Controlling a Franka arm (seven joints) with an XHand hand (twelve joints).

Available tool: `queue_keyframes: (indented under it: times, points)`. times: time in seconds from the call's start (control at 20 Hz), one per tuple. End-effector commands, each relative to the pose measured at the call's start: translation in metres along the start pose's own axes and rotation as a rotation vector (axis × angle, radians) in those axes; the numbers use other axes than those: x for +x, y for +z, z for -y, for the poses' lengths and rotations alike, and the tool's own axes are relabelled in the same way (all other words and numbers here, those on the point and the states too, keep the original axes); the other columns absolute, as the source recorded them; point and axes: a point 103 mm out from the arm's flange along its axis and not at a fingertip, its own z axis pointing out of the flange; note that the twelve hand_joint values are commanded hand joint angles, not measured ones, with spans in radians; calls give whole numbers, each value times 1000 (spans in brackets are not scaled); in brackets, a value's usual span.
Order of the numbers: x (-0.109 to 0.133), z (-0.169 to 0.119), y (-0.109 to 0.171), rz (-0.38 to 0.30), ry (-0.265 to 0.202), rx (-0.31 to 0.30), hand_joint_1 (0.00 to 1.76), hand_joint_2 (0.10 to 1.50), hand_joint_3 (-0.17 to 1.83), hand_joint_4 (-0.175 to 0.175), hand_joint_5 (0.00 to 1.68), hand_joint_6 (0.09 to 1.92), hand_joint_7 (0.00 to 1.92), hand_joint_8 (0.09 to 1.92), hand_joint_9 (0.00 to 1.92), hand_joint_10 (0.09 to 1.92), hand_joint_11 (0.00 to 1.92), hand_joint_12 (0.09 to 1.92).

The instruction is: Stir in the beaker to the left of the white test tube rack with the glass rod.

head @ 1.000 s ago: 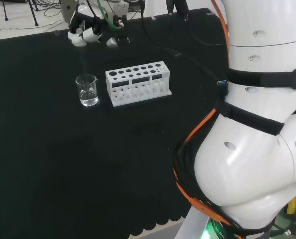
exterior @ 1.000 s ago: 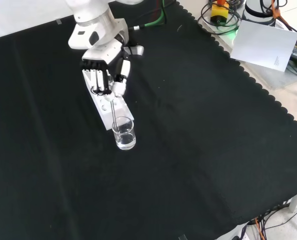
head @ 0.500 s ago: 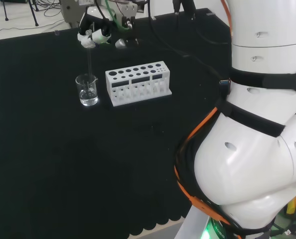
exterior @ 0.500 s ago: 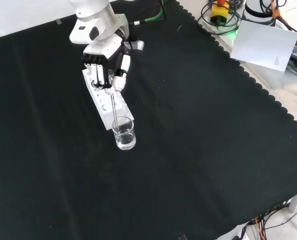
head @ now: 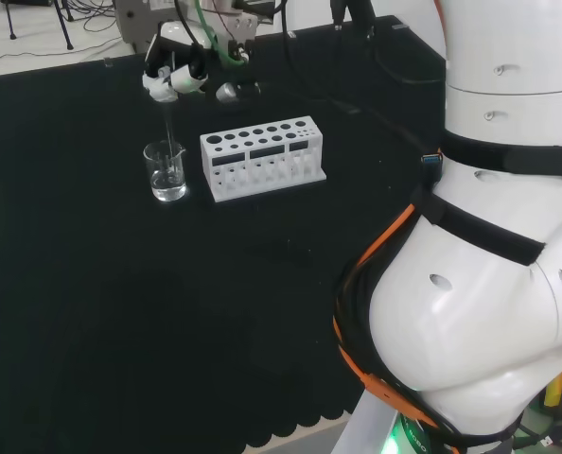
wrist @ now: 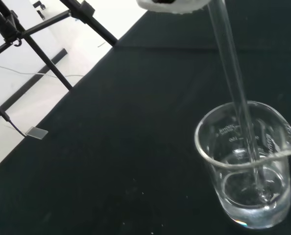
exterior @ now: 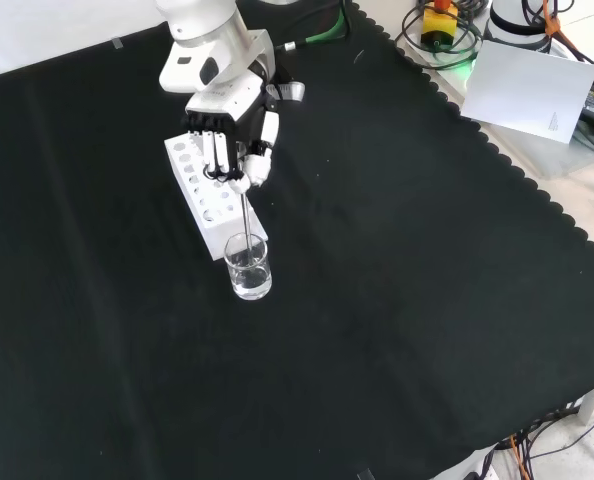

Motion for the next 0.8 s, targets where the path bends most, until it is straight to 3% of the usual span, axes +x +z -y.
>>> queue_keyframes:
  times: [0.05, 0.35, 0.6, 0.8]
  points:
    - [13, -23, 3, -12, -25, -4, 1280, 1106, 7, -175, 1135, 451, 942, 1385, 1582, 1082, 1635, 885]
    - [-1, -26, -5, -1, -7, -11, 1280, 1106, 6, -175, 1134, 452, 943, 1384, 1582, 1082, 1635, 885]
    - [-19, -4, -15, 12, 38, -28, 1280, 1106, 6, -175, 1134, 453, 943, 1384, 1582, 1082, 1635, 885]
    - [-20, 15, -16, 18, 55, -35, 1280, 1107, 6, -175, 1133, 454, 942, 1385, 1582, 1082, 1635, 885]
